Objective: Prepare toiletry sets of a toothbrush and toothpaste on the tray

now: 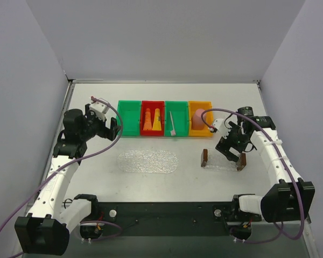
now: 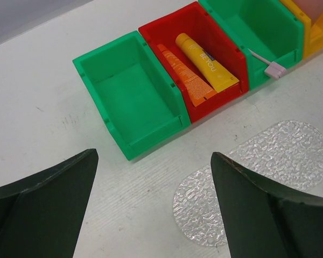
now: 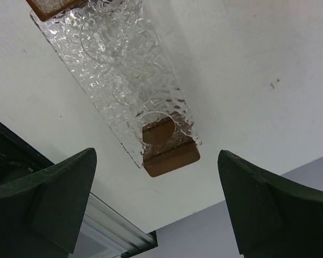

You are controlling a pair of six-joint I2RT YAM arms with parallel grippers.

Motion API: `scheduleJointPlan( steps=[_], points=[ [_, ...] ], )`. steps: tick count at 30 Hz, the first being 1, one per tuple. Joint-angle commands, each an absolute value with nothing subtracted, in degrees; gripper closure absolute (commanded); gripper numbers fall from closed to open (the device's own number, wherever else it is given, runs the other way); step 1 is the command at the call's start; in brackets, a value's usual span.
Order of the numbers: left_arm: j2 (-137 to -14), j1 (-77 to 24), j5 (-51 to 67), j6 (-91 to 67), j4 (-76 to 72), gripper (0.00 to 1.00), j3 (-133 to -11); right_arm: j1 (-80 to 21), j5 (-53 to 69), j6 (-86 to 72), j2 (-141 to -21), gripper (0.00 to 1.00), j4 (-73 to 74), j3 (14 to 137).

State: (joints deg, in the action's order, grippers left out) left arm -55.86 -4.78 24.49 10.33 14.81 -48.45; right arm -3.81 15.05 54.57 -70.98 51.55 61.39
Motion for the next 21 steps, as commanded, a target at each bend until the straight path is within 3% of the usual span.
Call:
scheduleJointPlan(
  steps=[1,21],
  points=[
    [-55.28,-4.4,25.75,11.34,13.18,0.03,-47.64,-4.39,19.25,62.22,-74.61,0.11,54.49,60.56],
    [-55.81,-3.43,24.52,12.13,11.34,0.03,-46.49,-8.61,15.73,62.23,-81.83,0.09,40.61,52.56]
  ],
)
